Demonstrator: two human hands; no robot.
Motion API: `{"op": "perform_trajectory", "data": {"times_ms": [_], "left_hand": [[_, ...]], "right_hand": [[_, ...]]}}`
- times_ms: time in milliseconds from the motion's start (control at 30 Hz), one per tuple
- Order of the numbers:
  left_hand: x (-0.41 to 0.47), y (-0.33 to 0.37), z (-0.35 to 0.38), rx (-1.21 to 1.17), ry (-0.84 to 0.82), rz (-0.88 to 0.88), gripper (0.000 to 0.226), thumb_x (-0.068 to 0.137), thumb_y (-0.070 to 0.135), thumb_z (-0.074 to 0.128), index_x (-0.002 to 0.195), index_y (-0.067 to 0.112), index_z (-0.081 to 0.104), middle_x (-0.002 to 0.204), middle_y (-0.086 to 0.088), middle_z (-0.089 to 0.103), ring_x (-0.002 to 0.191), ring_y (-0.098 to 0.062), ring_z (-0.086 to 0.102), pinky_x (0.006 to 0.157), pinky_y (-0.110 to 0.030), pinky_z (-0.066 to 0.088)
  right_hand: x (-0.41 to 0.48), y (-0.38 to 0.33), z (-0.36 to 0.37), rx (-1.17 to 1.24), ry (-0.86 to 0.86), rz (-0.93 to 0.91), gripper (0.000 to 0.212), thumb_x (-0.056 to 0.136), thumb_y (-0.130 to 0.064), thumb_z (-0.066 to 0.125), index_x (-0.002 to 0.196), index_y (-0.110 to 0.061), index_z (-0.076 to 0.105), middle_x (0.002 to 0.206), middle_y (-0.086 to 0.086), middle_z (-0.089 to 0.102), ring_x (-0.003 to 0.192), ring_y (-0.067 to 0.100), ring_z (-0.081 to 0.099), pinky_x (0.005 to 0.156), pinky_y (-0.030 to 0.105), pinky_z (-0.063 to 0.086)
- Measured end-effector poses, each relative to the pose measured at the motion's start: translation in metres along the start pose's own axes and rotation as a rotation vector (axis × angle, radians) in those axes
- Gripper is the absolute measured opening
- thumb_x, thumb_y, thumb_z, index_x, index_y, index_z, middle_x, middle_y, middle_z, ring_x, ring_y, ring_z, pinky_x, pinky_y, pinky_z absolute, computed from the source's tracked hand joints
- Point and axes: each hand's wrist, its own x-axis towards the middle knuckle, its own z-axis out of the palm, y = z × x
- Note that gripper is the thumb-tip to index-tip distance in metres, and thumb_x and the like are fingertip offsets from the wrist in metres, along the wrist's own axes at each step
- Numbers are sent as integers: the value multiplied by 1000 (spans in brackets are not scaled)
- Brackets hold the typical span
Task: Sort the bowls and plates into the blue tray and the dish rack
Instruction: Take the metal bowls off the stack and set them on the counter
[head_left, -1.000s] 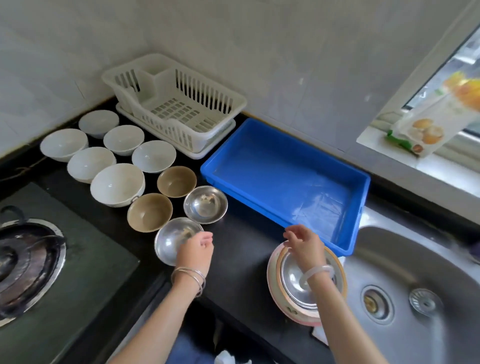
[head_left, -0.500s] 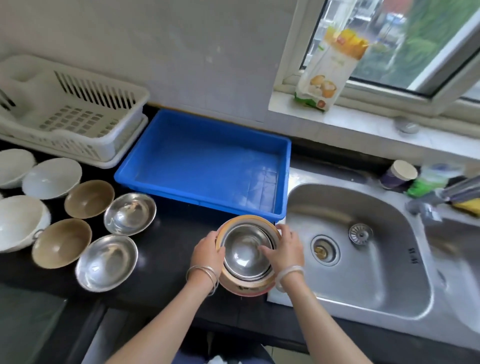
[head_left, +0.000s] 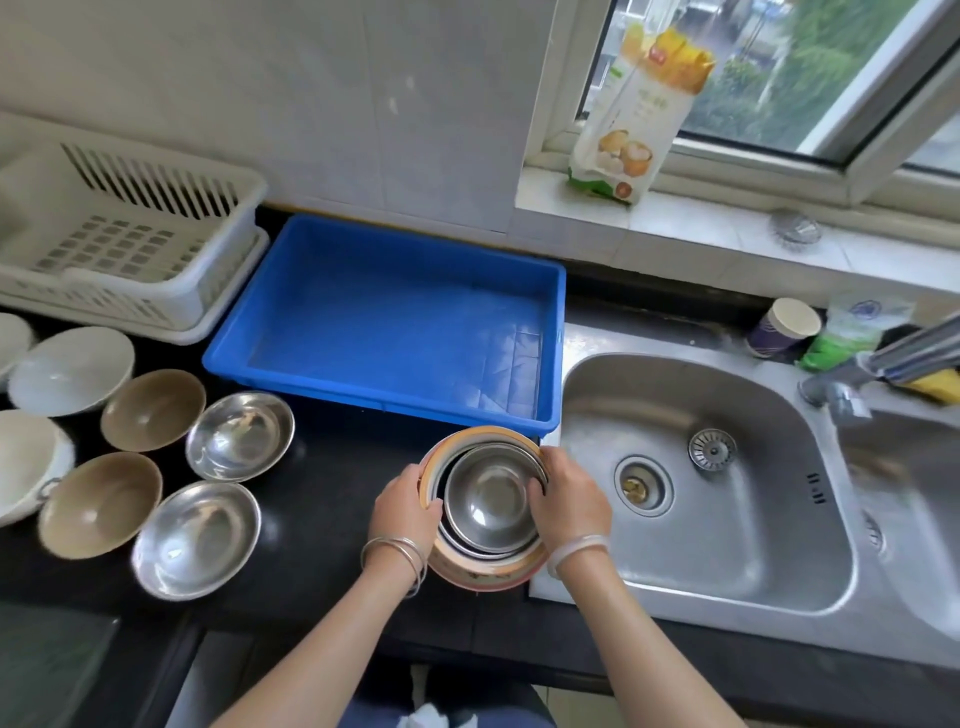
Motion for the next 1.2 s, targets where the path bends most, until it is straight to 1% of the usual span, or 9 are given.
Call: {"op": "perform_trajectory", "data": {"times_ms": [133, 267, 600, 800, 900, 967, 1067, 1133, 1200], "left_hand": [[2, -1, 1, 12, -14, -6, 23, 85, 13, 58, 107, 15, 56, 105, -6, 61, 91, -21, 61, 84, -35, 53], [3, -2, 2, 17, -9, 5, 24, 85, 18, 61, 108, 14, 56, 106, -6, 61, 93, -20, 60, 84, -33, 52], [4, -1, 5, 50, 5, 12, 23, 84, 18, 61, 105, 15, 54, 104, -5, 58, 88, -21, 60, 79, -34, 54], [6, -2, 5, 58, 17, 23, 23, 84, 17, 60, 106, 15, 55, 103, -5, 58, 85, -17, 59, 77, -32, 54], [6, -1, 5, 59, 14, 26, 25, 85, 17, 60, 110, 14, 55, 105, -6, 58, 89, -20, 60, 79, -33, 54], [6, -1, 5, 61, 16, 28, 25, 85, 17, 59, 110, 14, 55, 105, -6, 58, 88, -20, 59, 79, -33, 54], [7, -1, 5, 61, 8, 28, 25, 86, 17, 59, 111, 14, 55, 104, -6, 57, 88, -19, 60, 80, -33, 55], [8, -1, 4, 62, 1, 25, 25, 85, 17, 59, 110, 14, 55, 104, -6, 57, 87, -19, 59, 79, -33, 54], [8, -1, 4, 71, -1, 24, 24, 85, 17, 59, 108, 15, 54, 103, -5, 56, 84, -18, 57, 76, -31, 53]], "right_hand": [[0, -3, -2, -103, -7, 2, 15, 90, -22, 46, 102, -14, 52, 93, 9, 67, 83, 34, 62, 58, 30, 33], [-1, -3, -4, -88, 5, -1, 15, 92, -23, 47, 99, -11, 50, 88, 12, 68, 80, 35, 63, 57, 30, 33], [-2, -3, -5, -141, 3, -49, 21, 96, -29, 43, 101, -9, 49, 89, 12, 68, 79, 33, 64, 58, 29, 35], [-1, -5, -4, -220, -11, -37, 26, 99, -26, 35, 101, -8, 53, 99, 11, 66, 89, 31, 64, 62, 28, 33], [-4, -5, -3, -147, 3, -3, 21, 97, -25, 40, 97, -9, 53, 96, 10, 66, 85, 31, 63, 61, 28, 33], [-6, -6, -4, -14, 11, 31, 14, 91, -26, 52, 94, -13, 48, 89, 8, 65, 78, 30, 61, 59, 27, 33], [-9, -7, -7, 82, -20, 79, 32, 80, -26, 69, 94, -19, 40, 83, 1, 62, 69, 25, 54, 60, 27, 37], [-7, -9, -6, 73, -35, 106, 30, 80, -21, 66, 89, -19, 38, 84, 4, 62, 70, 26, 55, 61, 28, 36], [-3, -11, -6, 43, -36, 118, 19, 83, -17, 59, 87, -16, 41, 87, 10, 64, 77, 33, 60, 60, 29, 35]]}}
